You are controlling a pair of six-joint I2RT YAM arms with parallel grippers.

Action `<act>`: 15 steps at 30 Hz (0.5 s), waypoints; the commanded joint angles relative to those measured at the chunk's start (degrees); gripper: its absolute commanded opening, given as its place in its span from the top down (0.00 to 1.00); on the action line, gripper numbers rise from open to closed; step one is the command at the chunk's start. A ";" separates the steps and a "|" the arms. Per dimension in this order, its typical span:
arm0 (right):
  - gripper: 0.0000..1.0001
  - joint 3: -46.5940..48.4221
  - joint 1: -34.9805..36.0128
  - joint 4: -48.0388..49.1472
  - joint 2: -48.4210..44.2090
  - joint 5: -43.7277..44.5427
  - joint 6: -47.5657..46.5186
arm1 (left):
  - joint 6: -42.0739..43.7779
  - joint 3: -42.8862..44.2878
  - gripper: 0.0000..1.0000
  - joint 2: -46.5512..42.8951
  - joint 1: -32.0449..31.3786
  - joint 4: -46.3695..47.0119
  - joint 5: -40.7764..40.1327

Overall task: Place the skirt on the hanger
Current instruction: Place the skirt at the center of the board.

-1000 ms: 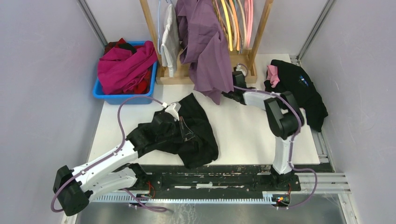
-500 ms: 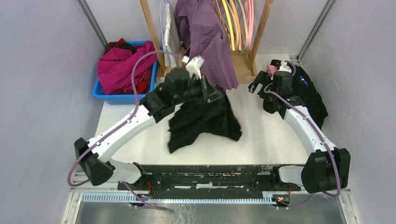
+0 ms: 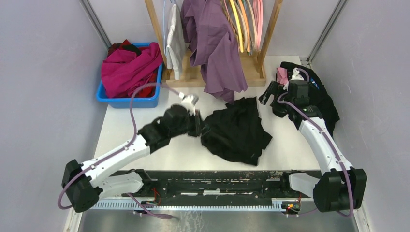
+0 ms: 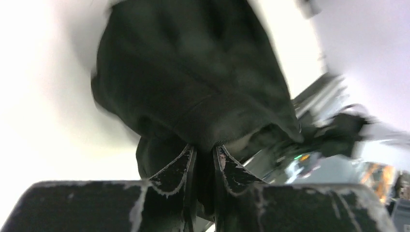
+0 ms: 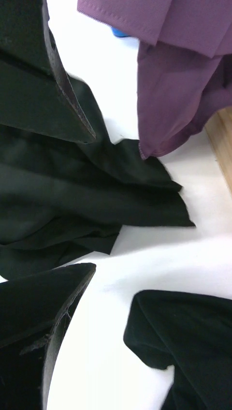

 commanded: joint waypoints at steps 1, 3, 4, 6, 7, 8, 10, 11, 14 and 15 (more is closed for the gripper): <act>0.00 -2.59 -0.33 1.70 -1.21 -5.66 -0.24 | -6.13 -20.78 0.77 -3.39 0.04 10.43 -7.73; 0.00 -4.39 -0.28 2.78 -1.28 -8.86 0.07 | -8.04 -24.76 0.68 -3.18 0.07 14.54 -7.78; 0.00 -5.46 -0.25 3.56 -1.49 -10.54 0.35 | -8.00 -25.47 0.63 -2.96 0.03 14.96 -7.80; 0.00 -7.33 -0.03 4.32 -1.98 -12.83 0.50 | -6.95 -24.65 0.58 -2.22 0.05 12.92 -8.64; 0.00 -8.10 0.07 4.27 -2.25 -13.41 0.35 | -6.34 -23.82 0.56 -2.05 0.07 11.40 -9.25; 0.00 -8.79 0.09 4.08 -2.57 -13.61 0.17 | -5.88 -22.88 0.53 -2.30 0.05 9.67 -10.15; 0.00 -10.12 0.20 4.27 -3.46 -14.16 0.09 | -5.68 -21.49 0.46 -4.14 0.02 7.36 -12.27; 0.01 -10.56 0.22 4.31 -4.01 -14.61 0.05 | -5.86 -20.90 0.35 -5.54 0.02 6.53 -13.46; 0.01 -11.01 0.21 4.05 -4.96 -15.56 0.04 | -4.28 -15.58 0.01 -8.22 0.29 3.22 -16.38; 0.01 -11.02 0.20 3.92 -5.28 -15.76 0.05 | -3.11 -12.30 0.01 -8.26 0.35 1.18 -17.53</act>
